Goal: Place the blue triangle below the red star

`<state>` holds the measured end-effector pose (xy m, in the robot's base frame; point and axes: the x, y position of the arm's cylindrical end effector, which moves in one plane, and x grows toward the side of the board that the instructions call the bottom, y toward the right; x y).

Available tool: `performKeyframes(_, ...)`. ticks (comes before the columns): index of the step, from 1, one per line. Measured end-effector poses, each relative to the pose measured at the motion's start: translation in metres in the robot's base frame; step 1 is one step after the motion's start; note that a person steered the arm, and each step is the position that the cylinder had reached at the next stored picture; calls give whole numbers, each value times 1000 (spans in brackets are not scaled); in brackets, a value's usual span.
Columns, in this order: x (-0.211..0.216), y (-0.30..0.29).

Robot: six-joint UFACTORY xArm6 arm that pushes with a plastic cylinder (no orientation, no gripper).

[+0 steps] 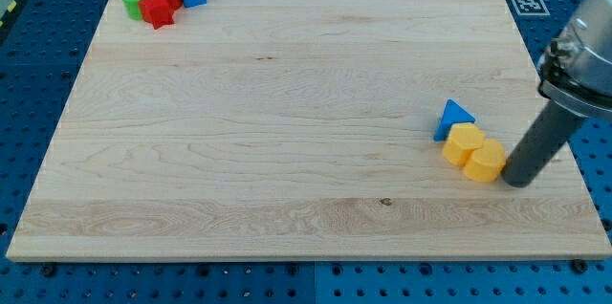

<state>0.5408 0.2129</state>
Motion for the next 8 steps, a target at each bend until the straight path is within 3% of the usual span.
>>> performKeyframes(4, -43, -70)
performKeyframes(6, -42, -13)
performKeyframes(8, -69, -30)
